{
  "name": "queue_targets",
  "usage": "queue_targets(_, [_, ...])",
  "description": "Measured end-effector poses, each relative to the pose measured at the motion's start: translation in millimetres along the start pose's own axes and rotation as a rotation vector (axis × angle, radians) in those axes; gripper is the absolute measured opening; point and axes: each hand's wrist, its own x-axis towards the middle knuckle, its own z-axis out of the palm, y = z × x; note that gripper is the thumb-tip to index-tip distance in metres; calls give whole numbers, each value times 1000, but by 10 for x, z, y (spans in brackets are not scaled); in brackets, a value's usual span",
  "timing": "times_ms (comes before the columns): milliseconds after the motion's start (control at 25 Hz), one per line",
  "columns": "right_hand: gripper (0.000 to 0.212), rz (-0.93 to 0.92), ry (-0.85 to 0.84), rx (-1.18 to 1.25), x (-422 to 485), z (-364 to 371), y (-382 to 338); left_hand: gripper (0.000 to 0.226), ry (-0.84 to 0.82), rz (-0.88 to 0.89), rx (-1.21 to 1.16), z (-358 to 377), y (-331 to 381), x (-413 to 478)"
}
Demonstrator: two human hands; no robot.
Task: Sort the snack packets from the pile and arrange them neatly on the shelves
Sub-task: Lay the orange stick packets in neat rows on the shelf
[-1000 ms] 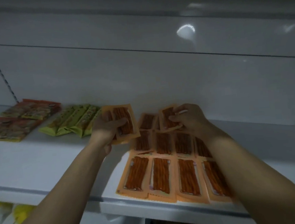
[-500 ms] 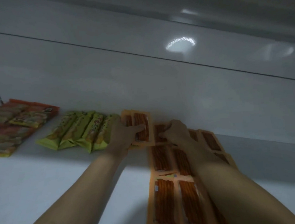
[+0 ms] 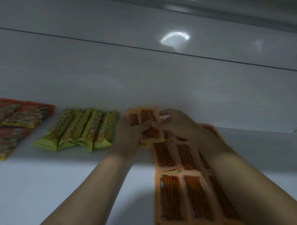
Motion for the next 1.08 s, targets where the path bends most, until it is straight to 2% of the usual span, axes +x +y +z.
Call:
queue_targets(40, [49,-26,-40,-20,-18,1,14,23,-42,-17,-17,48,7,-27])
queue_targets(80, [56,-44,-11,-80,-18,-16,30,25,-91,-50,-34,94,5,-36])
queue_targets(160, [54,-56,128,-131,11,-152,55,31,-173,-127,-58,193,44,-7])
queue_targets(280, [53,50,324,-89,33,-464,265,19,-138,-223,-61,285,87,45])
queue_targets(360, [66,126,411,-252,22,-582,472,22,-119,-229,-58,344,90,90])
queue_targets(440, [69,141,412,-258,30,-582,603,19,-90,-214,-18,412,44,123])
queue_targets(520, [61,122,405,-212,63,-572,646,12,-51,-203,28,468,-33,153])
queue_targets(560, [56,102,374,-284,87,-572,652,12,-26,-176,57,479,-65,170])
queue_targets(640, [47,77,290,-545,129,-575,668,38,12,-129,97,492,-115,173])
queue_targets(720, [39,92,238,-693,153,-574,691,67,43,-116,111,451,-230,214])
queue_targets(760, [35,102,219,-727,151,-583,710,68,48,-98,122,449,-266,185])
queue_targets(840, [32,85,212,-769,157,-592,745,56,54,-87,120,467,-237,54])
queue_targets(920, [31,10,300,-693,135,-593,733,49,71,-94,104,518,-190,-65])
queue_targets(1000, [32,-59,344,-392,64,-603,621,43,98,-97,68,581,-160,-102])
queue_targets(1080, [40,-76,172,-103,-40,-606,484,37,105,-92,62,667,-112,-107])
